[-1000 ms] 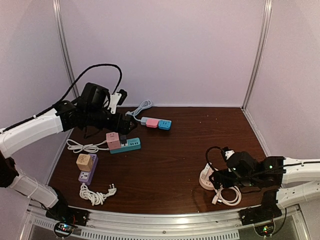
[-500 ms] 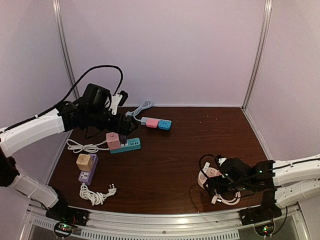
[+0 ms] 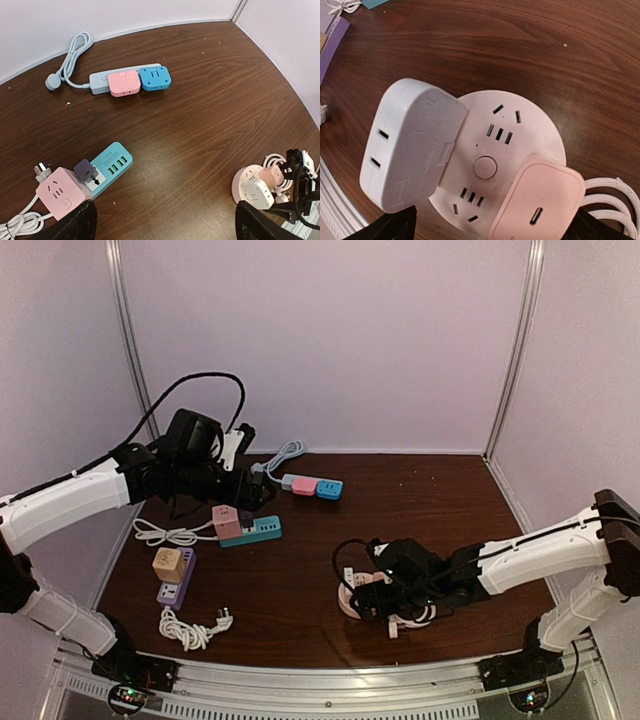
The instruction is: Pull the plug off the socket
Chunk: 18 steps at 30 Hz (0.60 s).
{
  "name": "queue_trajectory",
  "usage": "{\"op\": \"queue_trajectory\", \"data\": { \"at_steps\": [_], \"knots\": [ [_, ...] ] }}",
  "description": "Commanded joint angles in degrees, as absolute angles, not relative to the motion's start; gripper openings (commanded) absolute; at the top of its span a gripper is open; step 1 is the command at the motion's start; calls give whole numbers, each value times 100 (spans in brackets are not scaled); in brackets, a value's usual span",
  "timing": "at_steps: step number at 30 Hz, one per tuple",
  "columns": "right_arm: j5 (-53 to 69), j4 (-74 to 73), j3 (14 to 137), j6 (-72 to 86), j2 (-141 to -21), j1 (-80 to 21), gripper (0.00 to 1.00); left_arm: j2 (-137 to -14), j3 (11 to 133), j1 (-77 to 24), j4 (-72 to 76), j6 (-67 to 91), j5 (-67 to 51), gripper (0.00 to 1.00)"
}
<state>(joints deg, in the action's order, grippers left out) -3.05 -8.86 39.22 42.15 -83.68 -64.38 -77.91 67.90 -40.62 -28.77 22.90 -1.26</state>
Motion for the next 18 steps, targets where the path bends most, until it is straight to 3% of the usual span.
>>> {"op": "queue_trajectory", "data": {
  "at_steps": [1, 14, 18],
  "knots": [
    [-231, -575, 4684, 3798, -8833, -6478, 97, -7809, 6645, -4084, -2665, 2420, -112, 98],
    [-432, -1047, 4363, 3902, -7965, -6442, 97, -7973, 6108, -4817, -2206, 3133, -458, 98],
    [-554, -1336, 4476, 4076, -7742, -6286, 88, -8280, 6041, -5178, -1839, 3444, -501, 98]
  ]
}}
